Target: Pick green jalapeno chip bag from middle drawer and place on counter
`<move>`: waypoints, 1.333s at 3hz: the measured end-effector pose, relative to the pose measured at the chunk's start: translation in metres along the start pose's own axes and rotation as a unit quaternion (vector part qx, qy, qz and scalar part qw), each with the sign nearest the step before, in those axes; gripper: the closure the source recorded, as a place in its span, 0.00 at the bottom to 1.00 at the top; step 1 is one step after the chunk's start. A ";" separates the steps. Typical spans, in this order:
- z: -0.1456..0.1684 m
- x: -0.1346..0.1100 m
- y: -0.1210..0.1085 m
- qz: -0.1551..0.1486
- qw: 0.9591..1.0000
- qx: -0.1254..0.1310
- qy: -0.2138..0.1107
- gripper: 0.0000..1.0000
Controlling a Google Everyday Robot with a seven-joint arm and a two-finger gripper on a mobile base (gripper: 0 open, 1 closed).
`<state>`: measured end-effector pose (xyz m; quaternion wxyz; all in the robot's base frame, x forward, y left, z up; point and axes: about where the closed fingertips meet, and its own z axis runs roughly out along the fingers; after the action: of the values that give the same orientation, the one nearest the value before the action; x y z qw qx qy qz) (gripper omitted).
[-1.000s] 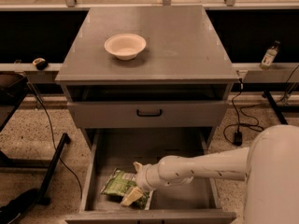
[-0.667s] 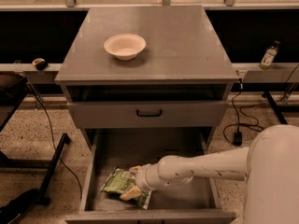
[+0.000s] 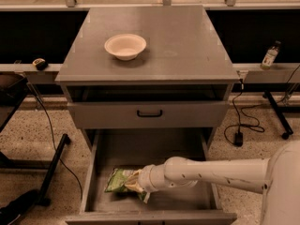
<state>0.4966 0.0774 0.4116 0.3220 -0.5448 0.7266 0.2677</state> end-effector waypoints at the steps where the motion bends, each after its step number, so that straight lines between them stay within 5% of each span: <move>1: -0.012 -0.016 -0.002 -0.004 1.000 -0.004 -0.023 0.97; 2: -0.051 -0.064 -0.007 -0.040 0.997 -0.011 -0.066 1.00; 3: -0.115 -0.136 -0.009 -0.105 0.988 -0.022 -0.110 1.00; 4: -0.181 -0.194 -0.025 -0.163 0.974 -0.020 -0.155 1.00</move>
Offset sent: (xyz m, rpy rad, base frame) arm 0.0090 -0.0018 0.1713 0.2277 -0.1527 0.1697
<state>0.5278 0.0568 0.6760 0.4587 -0.6142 0.5638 0.3074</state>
